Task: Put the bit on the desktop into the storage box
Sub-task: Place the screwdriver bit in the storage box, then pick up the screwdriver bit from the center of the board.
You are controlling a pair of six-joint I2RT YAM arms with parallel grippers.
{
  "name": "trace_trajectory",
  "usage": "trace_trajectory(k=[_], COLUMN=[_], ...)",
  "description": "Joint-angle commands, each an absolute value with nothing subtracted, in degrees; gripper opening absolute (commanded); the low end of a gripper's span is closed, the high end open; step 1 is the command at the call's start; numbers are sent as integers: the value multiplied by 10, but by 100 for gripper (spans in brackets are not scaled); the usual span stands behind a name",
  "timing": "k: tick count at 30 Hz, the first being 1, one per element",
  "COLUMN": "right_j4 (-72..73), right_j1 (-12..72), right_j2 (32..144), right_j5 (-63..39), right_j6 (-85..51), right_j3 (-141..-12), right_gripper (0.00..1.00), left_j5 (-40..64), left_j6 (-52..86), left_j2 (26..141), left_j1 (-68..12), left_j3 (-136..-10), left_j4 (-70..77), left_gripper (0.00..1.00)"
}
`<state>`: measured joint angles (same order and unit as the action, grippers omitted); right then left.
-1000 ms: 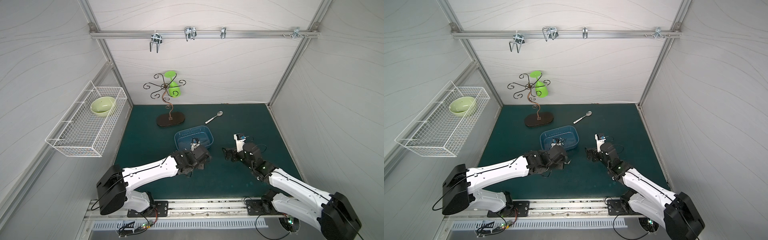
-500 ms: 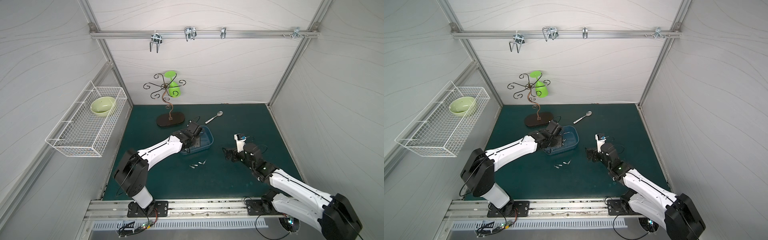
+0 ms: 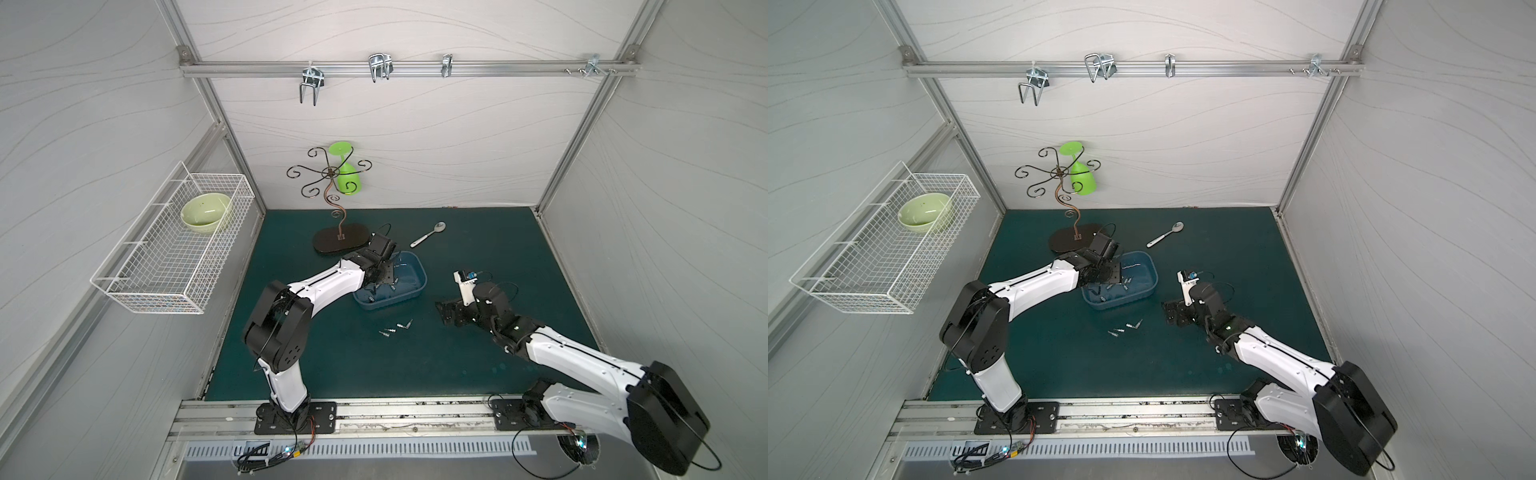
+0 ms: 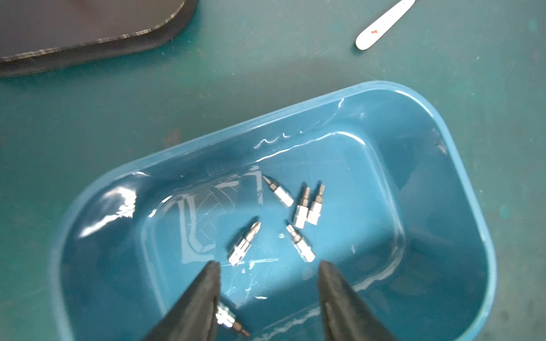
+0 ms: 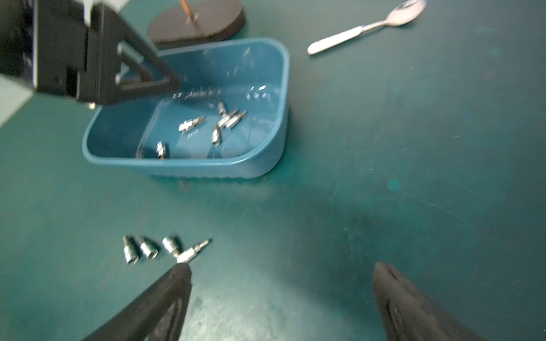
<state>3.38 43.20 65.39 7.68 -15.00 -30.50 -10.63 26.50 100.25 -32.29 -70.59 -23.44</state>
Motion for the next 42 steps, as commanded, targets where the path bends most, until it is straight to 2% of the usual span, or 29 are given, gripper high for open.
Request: trace_trajectory(k=[1,5,9,13,18,22,32,42], right_j4=[-24,-87,-117,-144,-153,-164,-184,-206], right_j1=[478,509,539,564,572,576,583,585], right_j2=[694,752,806,856,905,936,1004,1036], right_j5=[106,112,101,116,108,105,94,103], right_j6=[-146,-197,-250,-280,-292,-293,-305,-314], right_j3=[-351,-393,-425,-459,-494,-521,-584,-604], right_gripper=[98,96,88,81,57,55,46,38], left_j5=[-122,-135,-143,-154,-184,-190,-192,-193], left_j6=[263,275,283,281,282,280,273,275], left_j2=[941,854,747,650,522,450,358,356], left_j1=[-322,-322,-318,-316,-315,-315,-315,-315], left_j3=[-697,-619,-526,-450,-354,-294,-217,-210], left_j4=[-231,-222,-220,-234,-241,-239,-224,-218], left_gripper=[65,76,87,90,92,93,94,97])
